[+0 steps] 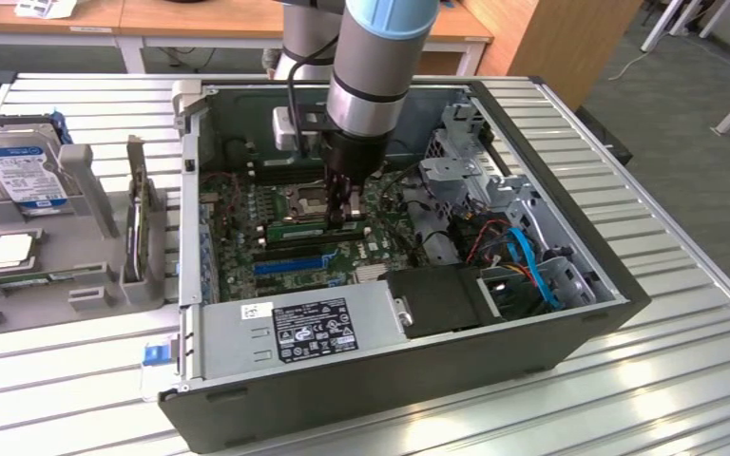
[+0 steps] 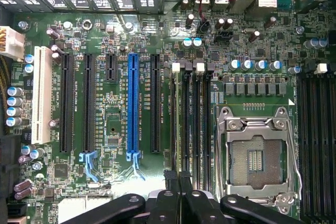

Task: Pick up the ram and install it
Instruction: 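Insert the ram into the slot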

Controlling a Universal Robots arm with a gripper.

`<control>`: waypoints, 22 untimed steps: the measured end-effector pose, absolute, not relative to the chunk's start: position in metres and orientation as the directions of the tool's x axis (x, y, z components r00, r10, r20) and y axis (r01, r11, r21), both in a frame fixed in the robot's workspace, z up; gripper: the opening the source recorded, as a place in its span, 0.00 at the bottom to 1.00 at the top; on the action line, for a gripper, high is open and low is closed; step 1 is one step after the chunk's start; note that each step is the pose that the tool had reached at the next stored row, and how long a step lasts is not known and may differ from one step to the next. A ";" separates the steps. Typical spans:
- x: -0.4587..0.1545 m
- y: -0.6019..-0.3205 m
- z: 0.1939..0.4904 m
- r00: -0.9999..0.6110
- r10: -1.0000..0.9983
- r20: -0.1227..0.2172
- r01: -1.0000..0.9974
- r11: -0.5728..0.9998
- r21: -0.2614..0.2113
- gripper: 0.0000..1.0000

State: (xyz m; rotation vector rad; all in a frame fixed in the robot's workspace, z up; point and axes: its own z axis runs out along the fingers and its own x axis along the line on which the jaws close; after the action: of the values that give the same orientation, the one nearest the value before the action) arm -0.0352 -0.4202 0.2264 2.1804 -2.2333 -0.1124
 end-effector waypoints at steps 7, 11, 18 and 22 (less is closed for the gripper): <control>-0.035 -0.420 0.226 -0.025 -0.999 -0.037 -0.998 0.023 0.064 0.12; -0.035 -0.420 0.226 -0.025 -0.999 -0.037 -0.998 0.023 0.064 0.12; -0.035 -0.420 0.226 -0.025 -0.999 -0.038 -0.998 0.023 0.064 0.13; -0.035 -0.420 0.226 -0.025 -0.999 -0.037 -0.998 0.023 0.064 0.19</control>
State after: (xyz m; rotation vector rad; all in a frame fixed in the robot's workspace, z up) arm -0.0352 -0.4202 0.2261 2.1803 -2.2334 -0.1125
